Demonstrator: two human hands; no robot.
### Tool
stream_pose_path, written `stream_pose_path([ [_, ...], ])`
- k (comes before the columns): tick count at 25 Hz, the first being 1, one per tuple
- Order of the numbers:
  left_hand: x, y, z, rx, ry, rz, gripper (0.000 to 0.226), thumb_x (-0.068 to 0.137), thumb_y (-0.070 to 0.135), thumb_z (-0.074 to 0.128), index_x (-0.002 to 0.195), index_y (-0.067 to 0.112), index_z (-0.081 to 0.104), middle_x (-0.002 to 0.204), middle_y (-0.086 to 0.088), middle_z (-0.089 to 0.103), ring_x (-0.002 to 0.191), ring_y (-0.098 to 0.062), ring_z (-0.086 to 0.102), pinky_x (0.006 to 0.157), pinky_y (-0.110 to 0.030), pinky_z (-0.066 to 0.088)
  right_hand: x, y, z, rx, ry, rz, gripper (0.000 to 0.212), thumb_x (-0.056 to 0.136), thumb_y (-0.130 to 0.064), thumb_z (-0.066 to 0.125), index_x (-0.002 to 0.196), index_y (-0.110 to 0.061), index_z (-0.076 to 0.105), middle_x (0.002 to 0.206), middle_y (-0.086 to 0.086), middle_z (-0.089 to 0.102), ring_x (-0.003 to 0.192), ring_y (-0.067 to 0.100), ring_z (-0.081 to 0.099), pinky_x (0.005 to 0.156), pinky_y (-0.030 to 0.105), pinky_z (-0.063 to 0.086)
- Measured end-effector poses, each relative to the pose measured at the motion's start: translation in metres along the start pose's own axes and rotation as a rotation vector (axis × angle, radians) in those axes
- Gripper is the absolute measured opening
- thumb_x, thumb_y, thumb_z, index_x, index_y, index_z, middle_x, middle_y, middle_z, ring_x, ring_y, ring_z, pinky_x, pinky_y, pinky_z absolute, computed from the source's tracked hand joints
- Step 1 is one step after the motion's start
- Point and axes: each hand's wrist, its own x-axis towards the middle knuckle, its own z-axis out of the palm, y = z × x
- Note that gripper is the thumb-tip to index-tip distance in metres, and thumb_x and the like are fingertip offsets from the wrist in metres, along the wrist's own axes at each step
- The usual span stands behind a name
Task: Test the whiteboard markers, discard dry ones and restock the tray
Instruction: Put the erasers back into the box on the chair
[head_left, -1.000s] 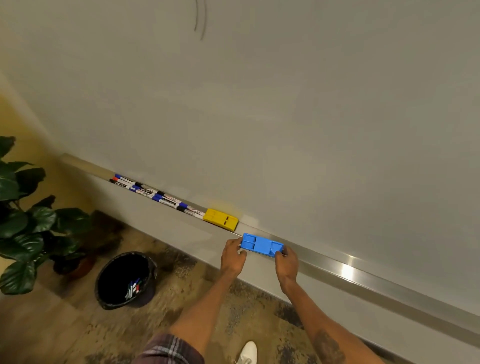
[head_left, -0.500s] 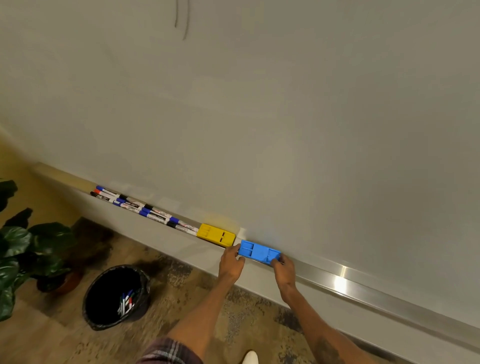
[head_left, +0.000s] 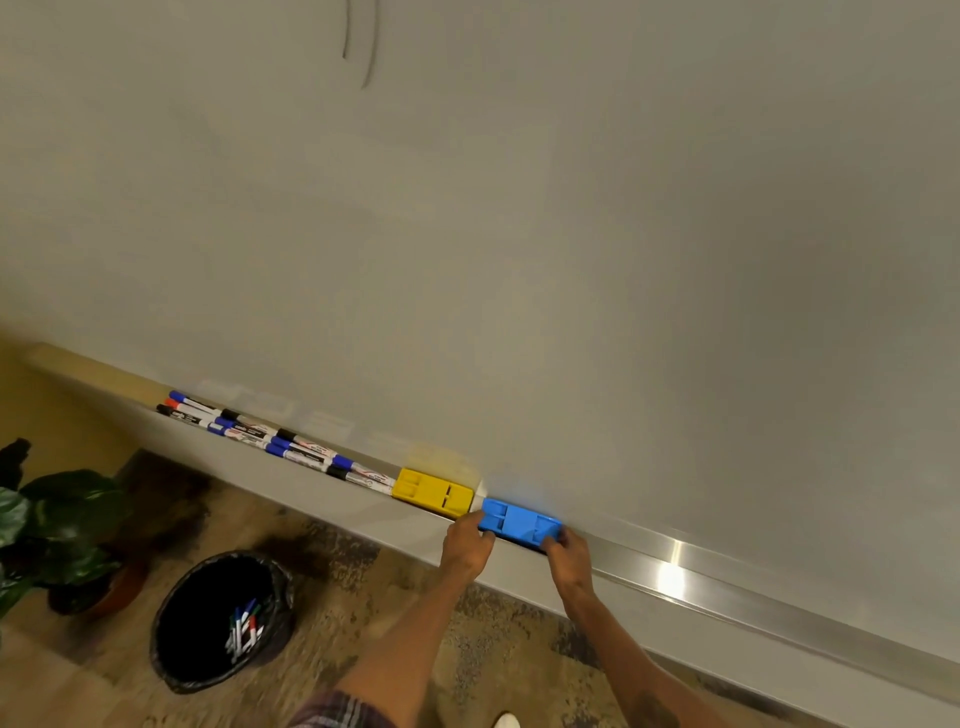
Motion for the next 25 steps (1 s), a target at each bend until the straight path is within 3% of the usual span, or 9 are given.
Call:
stream_pose_path([
  [7, 0.011, 0.001, -0.033, 0.072, 0.088, 0.09, 0.038, 0.101, 0.015, 0.049, 0.138, 0.016, 0.057, 0.136, -0.01, 0.06, 0.119, -0.03, 0.058, 0.101, -0.039, 0.049, 0.012, 0.007, 0.024, -0.067, 0.062, -0.006, 0.021, 0.091, -0.006, 0.059, 0.11, -0.003, 0.068, 0.101, 0.011, 0.069, 0.095, 0.023, 0.066, 0.079, 0.031, 0.054],
  [11, 0.015, -0.008, -0.054, 0.104, 0.115, 0.084, 0.04, 0.102, 0.014, 0.047, 0.14, 0.017, 0.055, 0.14, -0.008, 0.058, 0.118, -0.029, 0.058, 0.098, -0.035, 0.046, 0.018, 0.015, 0.037, -0.11, 0.096, 0.051, 0.026, 0.09, -0.015, 0.06, 0.113, -0.005, 0.065, 0.107, 0.013, 0.065, 0.099, 0.027, 0.064, 0.085, 0.041, 0.057],
  [17, 0.018, -0.018, -0.064, 0.16, 0.024, 0.099, 0.041, 0.101, 0.017, 0.05, 0.142, 0.017, 0.052, 0.145, -0.007, 0.053, 0.127, -0.027, 0.054, 0.105, -0.035, 0.043, 0.009, 0.005, 0.046, -0.145, 0.158, 0.1, 0.032, 0.093, -0.017, 0.06, 0.122, -0.005, 0.06, 0.119, 0.014, 0.061, 0.108, 0.029, 0.061, 0.093, 0.044, 0.055],
  [25, 0.02, -0.029, -0.082, 0.192, -0.127, 0.214, 0.044, 0.103, 0.018, 0.049, 0.147, 0.017, 0.046, 0.152, -0.005, 0.044, 0.137, -0.023, 0.045, 0.113, -0.031, 0.034, -0.031, -0.024, 0.071, -0.293, 0.238, 0.024, 0.042, 0.095, -0.009, 0.055, 0.135, -0.004, 0.045, 0.129, 0.016, 0.051, 0.117, 0.033, 0.054, 0.098, 0.044, 0.048],
])
